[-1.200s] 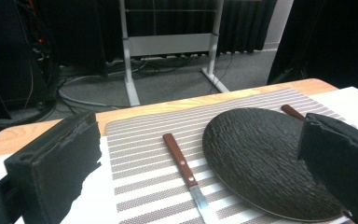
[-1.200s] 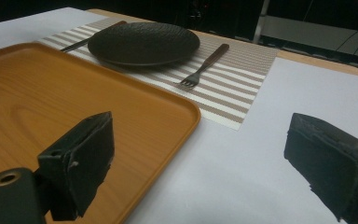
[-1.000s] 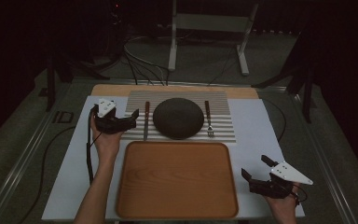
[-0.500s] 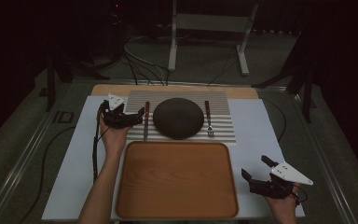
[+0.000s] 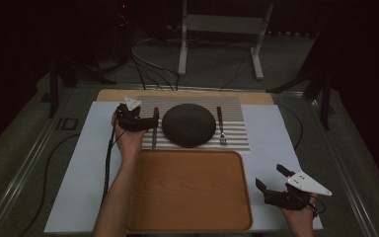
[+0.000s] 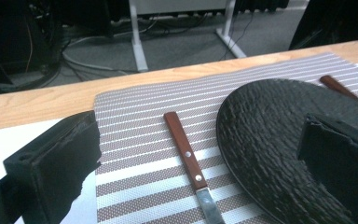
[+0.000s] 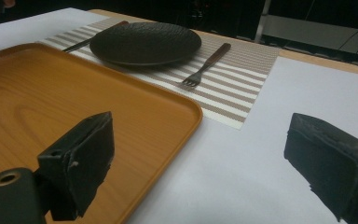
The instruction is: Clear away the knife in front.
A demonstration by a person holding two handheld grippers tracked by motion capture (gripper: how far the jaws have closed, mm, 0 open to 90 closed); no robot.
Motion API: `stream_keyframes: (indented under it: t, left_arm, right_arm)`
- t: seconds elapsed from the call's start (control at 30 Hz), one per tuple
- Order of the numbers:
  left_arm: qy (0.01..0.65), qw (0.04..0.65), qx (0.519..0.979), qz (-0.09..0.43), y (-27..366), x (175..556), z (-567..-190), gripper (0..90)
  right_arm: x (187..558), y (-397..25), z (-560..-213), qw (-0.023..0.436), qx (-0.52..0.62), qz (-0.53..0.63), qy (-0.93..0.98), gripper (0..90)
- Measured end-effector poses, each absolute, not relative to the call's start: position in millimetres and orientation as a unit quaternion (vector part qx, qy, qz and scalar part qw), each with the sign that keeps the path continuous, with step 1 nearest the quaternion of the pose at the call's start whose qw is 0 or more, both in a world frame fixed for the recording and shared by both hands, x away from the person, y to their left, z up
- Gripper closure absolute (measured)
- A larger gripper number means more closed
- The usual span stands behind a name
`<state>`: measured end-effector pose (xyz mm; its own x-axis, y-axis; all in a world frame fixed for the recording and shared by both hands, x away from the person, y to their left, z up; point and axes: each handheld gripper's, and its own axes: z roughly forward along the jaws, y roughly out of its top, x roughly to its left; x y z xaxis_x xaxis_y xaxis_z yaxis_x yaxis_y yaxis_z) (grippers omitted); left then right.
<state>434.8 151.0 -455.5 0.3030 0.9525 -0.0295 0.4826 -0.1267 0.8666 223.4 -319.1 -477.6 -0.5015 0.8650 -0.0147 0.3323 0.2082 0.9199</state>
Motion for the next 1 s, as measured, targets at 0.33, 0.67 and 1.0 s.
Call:
stream_keyframes:
  t: [0.33, 0.67, 1.0]
  left_arm:
    - [0.543, 0.380, 0.701, 0.264, 146, 449, -478, 0.3]
    - [0.558, 0.356, 0.709, 0.244, 144, 458, -488, 5.3]
    - [0.572, 0.324, 0.714, 0.240, 134, 468, -495, 17.3]
  right_arm:
    - [224, -320, -478, 0.278, 0.413, 0.477, 0.725, 8.3]
    - [224, -319, -478, 0.277, 0.412, 0.477, 0.725, 8.3]
    - [224, -320, -478, 0.276, 0.412, 0.479, 0.724, 8.3]
